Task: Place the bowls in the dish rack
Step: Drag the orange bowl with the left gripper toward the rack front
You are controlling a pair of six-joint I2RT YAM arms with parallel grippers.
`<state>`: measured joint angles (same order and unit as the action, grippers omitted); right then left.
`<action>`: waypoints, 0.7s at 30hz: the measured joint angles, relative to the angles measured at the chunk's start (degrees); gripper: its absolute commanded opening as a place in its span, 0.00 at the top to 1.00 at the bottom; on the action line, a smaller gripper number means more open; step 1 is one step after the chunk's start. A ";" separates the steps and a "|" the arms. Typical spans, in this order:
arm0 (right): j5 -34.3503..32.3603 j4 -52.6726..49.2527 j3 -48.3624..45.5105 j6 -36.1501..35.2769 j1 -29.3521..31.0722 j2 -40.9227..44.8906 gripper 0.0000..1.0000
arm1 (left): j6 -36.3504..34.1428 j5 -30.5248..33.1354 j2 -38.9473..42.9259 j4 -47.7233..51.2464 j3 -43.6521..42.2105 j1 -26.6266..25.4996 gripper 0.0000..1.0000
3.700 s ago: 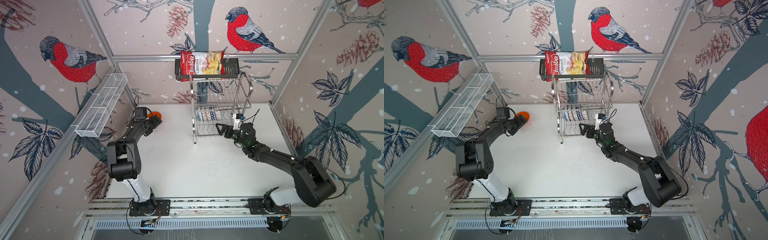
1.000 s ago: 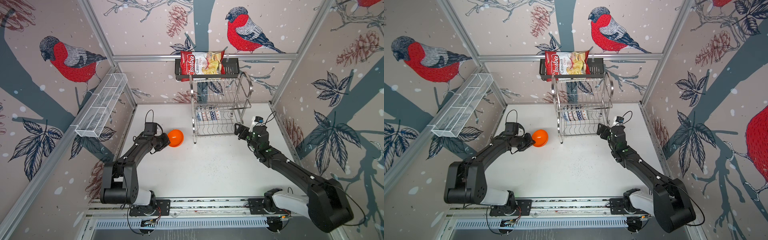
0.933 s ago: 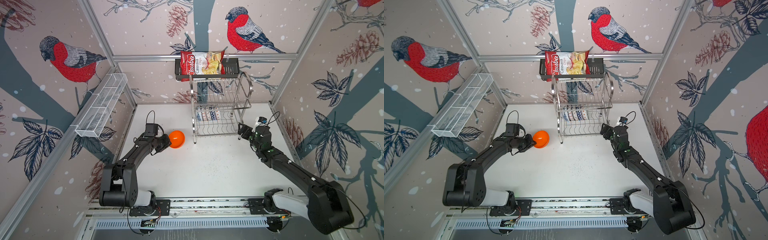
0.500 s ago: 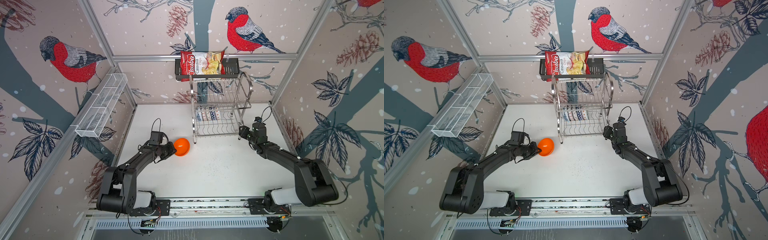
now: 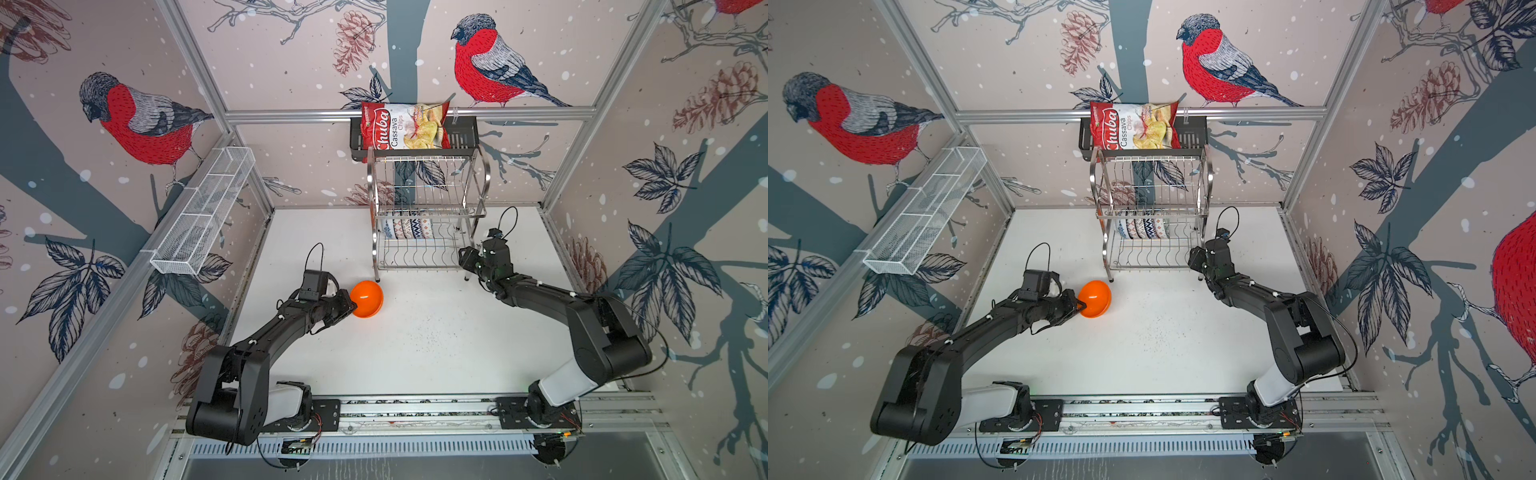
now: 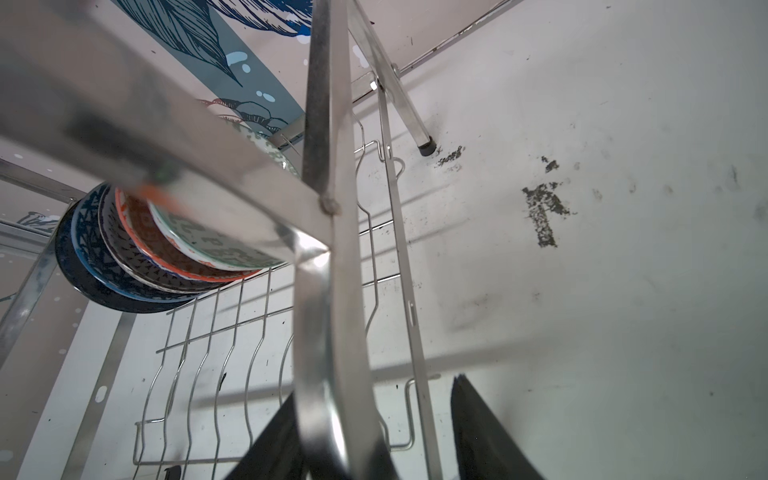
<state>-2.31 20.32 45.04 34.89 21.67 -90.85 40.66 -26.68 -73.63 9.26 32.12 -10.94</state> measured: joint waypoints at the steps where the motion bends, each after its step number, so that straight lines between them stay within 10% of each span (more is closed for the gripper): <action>1: 0.24 0.00 -0.24 0.17 -0.02 0.46 0.41 | 0.46 0.09 0.02 -0.02 -0.11 -1.01 1.00; 21: 4.13 -4.50 -9.33 -0.85 -2.91 13.66 0.01 | 7.50 14.14 -16.59 0.33 15.37 -25.11 1.00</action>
<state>1.83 15.81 35.70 34.04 18.76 -77.19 48.16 -12.53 -90.21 9.58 47.48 -36.05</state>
